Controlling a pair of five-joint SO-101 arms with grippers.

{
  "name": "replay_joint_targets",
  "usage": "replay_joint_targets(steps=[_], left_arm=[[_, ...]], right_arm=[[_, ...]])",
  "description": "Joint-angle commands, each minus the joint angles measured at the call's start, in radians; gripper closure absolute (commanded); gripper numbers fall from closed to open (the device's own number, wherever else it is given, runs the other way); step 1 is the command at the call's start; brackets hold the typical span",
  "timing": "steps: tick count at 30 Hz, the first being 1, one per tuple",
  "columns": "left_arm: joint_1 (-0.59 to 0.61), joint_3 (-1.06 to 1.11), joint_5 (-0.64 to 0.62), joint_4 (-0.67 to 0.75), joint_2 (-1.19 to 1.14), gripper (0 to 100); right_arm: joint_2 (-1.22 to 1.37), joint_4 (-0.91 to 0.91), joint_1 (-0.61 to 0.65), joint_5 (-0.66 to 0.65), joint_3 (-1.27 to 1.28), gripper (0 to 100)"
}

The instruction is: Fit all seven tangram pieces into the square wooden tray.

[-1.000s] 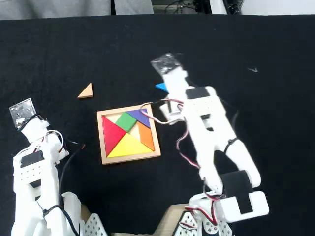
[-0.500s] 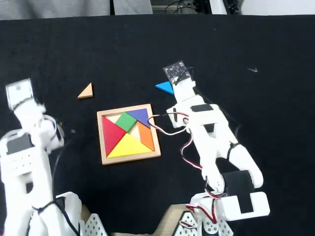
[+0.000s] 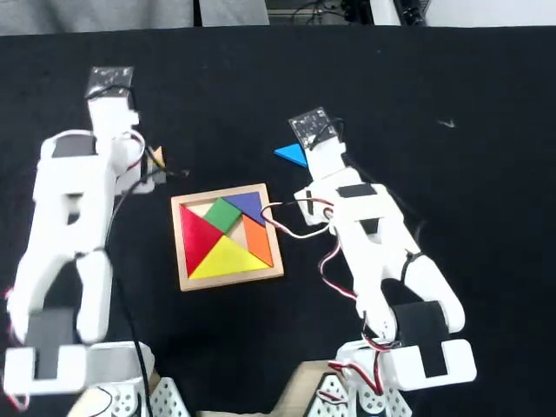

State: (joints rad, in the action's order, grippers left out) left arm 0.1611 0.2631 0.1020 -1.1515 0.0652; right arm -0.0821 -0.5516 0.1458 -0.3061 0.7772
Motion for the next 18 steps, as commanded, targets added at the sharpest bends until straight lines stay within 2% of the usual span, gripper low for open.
replay_joint_targets(steps=[1,7,11,18], left_arm=[[-0.012,-0.213,0.043,0.052,-0.184,78],[0.012,-0.371,0.066,0.129,-0.427,77],[0.013,-0.466,0.186,0.127,-0.549,77],[0.022,-0.644,0.23,0.078,-0.721,78]], right_arm=[[-0.004,0.023,-0.012,0.003,-0.004,98.8],[-0.004,0.037,-0.012,0.003,-0.001,98.8],[-0.004,0.038,-0.012,0.003,-0.001,98.8],[-0.004,0.038,-0.012,0.003,-0.001,98.8]])
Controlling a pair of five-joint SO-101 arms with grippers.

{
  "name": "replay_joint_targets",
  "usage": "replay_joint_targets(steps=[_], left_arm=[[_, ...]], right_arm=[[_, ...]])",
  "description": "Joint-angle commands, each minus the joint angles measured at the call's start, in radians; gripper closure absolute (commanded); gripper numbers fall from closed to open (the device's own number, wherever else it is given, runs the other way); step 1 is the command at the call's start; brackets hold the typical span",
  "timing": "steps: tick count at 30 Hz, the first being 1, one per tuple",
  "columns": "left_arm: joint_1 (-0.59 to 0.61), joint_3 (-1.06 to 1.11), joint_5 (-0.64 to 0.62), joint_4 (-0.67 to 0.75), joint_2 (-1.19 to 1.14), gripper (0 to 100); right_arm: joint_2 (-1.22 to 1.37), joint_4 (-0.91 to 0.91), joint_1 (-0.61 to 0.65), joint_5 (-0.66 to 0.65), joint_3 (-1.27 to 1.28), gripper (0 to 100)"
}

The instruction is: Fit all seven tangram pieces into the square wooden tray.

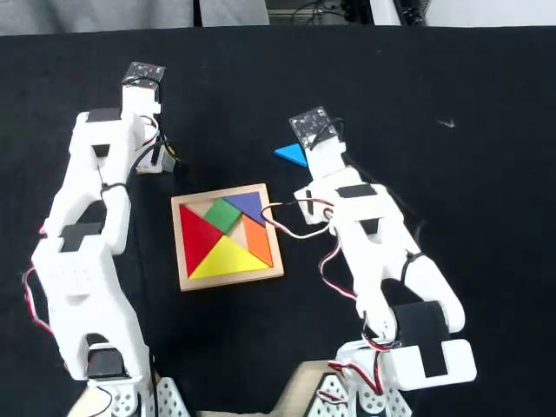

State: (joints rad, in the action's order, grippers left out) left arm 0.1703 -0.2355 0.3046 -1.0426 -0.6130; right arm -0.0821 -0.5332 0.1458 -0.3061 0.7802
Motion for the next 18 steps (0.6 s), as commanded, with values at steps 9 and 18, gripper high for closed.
replay_joint_targets(steps=[9,18], left_arm=[[0.005,-0.4,0.089,-0.204,-0.21,78],[0.013,-0.545,0.106,-0.353,-0.299,78]], right_arm=[[-0.004,0.02,-0.011,0.003,-0.004,98.8],[-0.004,0.02,-0.011,0.003,-0.004,98.8]])
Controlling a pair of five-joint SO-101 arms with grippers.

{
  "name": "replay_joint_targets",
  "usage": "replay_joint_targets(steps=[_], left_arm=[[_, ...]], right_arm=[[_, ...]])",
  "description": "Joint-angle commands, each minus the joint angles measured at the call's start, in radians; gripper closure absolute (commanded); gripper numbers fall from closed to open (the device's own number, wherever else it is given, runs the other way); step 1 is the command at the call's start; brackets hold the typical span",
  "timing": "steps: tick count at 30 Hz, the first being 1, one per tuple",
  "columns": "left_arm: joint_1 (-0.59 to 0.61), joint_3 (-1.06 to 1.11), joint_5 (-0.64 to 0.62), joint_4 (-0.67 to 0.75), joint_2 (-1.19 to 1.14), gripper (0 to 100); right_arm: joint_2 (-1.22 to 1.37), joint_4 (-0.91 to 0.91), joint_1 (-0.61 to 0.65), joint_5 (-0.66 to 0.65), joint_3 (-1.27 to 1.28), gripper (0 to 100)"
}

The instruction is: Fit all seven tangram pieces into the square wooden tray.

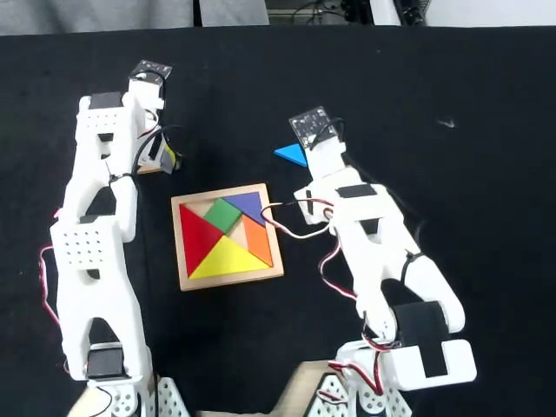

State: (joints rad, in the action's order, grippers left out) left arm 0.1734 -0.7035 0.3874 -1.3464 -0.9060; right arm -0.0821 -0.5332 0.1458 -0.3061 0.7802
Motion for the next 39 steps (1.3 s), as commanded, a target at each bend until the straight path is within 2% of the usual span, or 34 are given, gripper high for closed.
replay_joint_targets(steps=[1,4,8,18,25,28,32,36,39], left_arm=[[0.01,-0.081,0.048,-0.061,-0.009,78],[0.005,-0.079,0.107,-0.078,-0.012,88],[0.01,-0.079,0.118,-0.072,-0.014,97],[-0.004,-0.097,0.12,-0.094,0.003,96],[-0.087,-0.251,0.215,-0.333,0.072,96],[-0.108,-0.331,0.207,-0.364,0.084,96],[-0.09,-0.386,0.015,-0.348,0.083,95],[-0.027,-0.369,-0.229,-0.275,0.046,78],[0.016,-0.369,-0.256,-0.19,-0.025,77]], right_arm=[[-0.004,0.02,-0.011,0.003,-0.004,98.8],[-0.004,0.02,-0.011,0.003,-0.004,98.7],[-0.004,0.02,-0.011,0.003,-0.004,98.7],[-0.004,0.021,-0.009,0.003,-0.004,98.7],[-0.004,0.021,-0.009,0.003,-0.004,98.7],[-0.004,0.021,-0.009,0.003,-0.004,98.7],[-0.004,0.021,-0.011,0.003,-0.004,98.7],[-0.004,0.021,-0.011,0.003,-0.004,98.7],[-0.004,0.021,-0.011,0.003,-0.004,98.7]])
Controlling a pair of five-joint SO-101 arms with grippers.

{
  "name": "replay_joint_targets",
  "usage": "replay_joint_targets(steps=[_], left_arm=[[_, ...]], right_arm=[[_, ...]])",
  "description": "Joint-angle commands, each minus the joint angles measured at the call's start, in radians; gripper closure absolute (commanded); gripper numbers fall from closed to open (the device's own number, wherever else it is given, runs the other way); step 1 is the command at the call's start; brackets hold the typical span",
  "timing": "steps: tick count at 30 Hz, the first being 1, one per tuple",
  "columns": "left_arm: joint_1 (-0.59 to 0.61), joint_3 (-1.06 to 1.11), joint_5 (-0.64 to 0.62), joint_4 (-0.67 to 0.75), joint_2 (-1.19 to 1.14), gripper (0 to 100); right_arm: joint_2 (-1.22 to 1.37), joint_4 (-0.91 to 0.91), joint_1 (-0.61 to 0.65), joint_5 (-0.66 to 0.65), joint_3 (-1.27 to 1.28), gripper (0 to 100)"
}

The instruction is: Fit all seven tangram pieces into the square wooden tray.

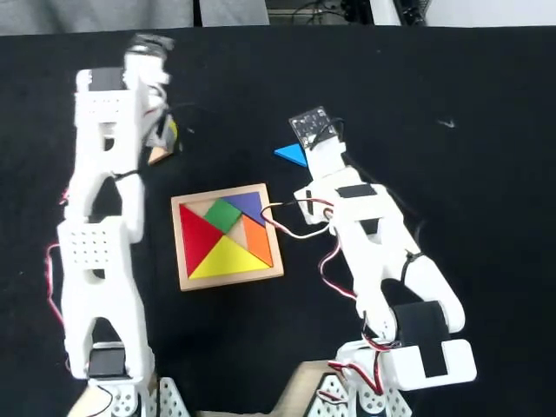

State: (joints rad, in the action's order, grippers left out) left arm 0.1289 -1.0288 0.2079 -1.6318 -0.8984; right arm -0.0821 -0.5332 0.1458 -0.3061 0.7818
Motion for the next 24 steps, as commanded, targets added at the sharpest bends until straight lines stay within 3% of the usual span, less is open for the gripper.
replay_joint_targets(steps=[1,8,24], left_arm=[[0.067,-0.053,-0.066,0.115,-0.06,77],[0.042,-0.053,0.003,0.17,-0.152,77],[0.001,-0.077,0.006,0.201,-0.161,77]], right_arm=[[-0.004,0.021,-0.009,0.003,-0.005,98.7],[-0.004,0.021,-0.009,0.003,-0.005,98.7],[-0.004,0.021,-0.008,-0.029,-0.004,98.7]])
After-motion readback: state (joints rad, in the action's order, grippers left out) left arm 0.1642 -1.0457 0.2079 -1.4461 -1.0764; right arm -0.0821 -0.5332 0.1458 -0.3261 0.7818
